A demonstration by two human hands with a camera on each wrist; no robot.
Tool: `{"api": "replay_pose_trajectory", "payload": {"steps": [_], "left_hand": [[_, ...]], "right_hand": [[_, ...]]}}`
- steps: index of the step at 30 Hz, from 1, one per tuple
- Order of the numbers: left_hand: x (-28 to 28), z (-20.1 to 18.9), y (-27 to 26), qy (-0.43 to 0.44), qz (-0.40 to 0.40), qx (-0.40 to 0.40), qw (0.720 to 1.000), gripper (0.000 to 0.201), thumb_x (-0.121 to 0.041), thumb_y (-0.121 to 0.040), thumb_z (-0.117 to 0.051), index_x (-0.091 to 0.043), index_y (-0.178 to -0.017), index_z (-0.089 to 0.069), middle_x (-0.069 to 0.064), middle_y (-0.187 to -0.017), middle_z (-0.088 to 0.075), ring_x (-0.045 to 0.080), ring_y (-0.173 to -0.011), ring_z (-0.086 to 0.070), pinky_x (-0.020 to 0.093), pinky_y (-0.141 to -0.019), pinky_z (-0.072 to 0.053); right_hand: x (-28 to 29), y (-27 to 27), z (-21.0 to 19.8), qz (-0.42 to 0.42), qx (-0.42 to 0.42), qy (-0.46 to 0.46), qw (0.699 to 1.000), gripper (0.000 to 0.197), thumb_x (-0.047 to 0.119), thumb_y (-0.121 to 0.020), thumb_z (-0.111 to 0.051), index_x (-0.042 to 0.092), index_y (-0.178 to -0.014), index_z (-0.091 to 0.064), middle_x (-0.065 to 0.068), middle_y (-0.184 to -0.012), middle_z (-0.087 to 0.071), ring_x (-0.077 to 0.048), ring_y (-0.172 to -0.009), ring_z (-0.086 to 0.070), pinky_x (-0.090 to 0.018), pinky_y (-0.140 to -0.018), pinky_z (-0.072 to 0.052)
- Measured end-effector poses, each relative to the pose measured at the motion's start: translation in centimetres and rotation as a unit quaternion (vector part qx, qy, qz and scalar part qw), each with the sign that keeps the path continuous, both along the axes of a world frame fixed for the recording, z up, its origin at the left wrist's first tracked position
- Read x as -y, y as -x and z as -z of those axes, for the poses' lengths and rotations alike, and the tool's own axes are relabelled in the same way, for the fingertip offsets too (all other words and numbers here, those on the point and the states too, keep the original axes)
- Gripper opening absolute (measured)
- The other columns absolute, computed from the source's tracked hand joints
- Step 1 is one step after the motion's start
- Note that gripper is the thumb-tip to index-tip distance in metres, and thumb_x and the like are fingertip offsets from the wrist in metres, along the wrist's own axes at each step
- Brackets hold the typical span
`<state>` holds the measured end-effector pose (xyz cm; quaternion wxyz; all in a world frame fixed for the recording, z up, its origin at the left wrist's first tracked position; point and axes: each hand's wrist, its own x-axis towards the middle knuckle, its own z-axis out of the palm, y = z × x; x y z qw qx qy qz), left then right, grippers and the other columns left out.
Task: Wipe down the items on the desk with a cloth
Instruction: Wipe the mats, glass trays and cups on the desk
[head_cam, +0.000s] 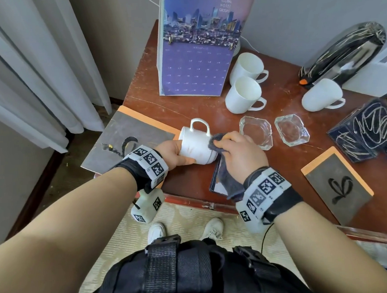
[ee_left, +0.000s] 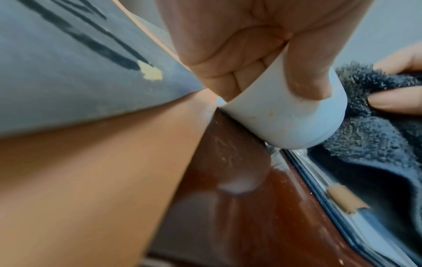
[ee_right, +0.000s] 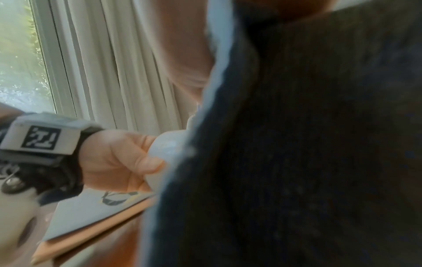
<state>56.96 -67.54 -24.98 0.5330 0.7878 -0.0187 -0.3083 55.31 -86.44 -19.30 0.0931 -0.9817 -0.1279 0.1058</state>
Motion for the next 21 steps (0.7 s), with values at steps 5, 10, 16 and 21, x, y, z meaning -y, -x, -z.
{"api": "replay_pose_trajectory", "payload": {"steps": [5,10,16,21], "left_hand": [[0.0,-0.3,0.0,-0.046,0.016,0.006,0.999,0.005,-0.014,-0.087,-0.064,-0.013,-0.084,-0.059,0.003,-0.079,-0.059,0.004,-0.071,-0.053,0.015,-0.064,-0.038],[0.1,-0.6,0.0,-0.017,0.006,0.006,1.000,0.026,-0.012,-0.086,-0.065,-0.011,-0.112,-0.062,0.005,-0.107,-0.065,0.014,-0.099,-0.057,0.017,-0.087,-0.039],[0.2,-0.7,-0.2,-0.013,-0.019,-0.010,1.000,0.037,-0.011,-0.084,-0.067,-0.009,-0.120,-0.059,0.007,-0.116,-0.063,0.019,-0.109,-0.056,0.024,-0.096,-0.038],[0.1,-1.5,-0.7,-0.105,0.001,-0.012,0.994,0.009,-0.003,-0.088,-0.058,-0.005,-0.096,-0.063,0.001,-0.084,-0.059,0.015,-0.088,-0.050,0.016,-0.068,-0.037]], "right_hand": [[-4.7,-0.7,-0.5,-0.073,0.030,-0.031,0.996,0.048,0.007,-0.089,-0.050,0.030,-0.132,-0.051,0.005,-0.132,-0.047,-0.025,-0.113,-0.040,-0.037,-0.085,-0.045],[-2.0,0.1,1.0,-0.029,-0.006,-0.048,0.998,0.051,0.002,-0.092,-0.041,0.030,-0.134,-0.049,0.007,-0.140,-0.040,-0.025,-0.115,-0.037,-0.036,-0.093,-0.040],[0.9,-1.2,-1.0,0.038,-0.011,-0.092,0.995,0.037,0.006,-0.096,-0.040,0.020,-0.126,-0.056,0.001,-0.130,-0.049,-0.019,-0.117,-0.045,-0.021,-0.092,-0.032],[-1.6,-1.8,-2.3,0.025,0.110,-0.284,0.952,0.028,0.002,-0.093,-0.047,0.006,-0.119,-0.057,-0.001,-0.116,-0.046,0.006,-0.103,-0.035,0.004,-0.091,-0.021]]}}
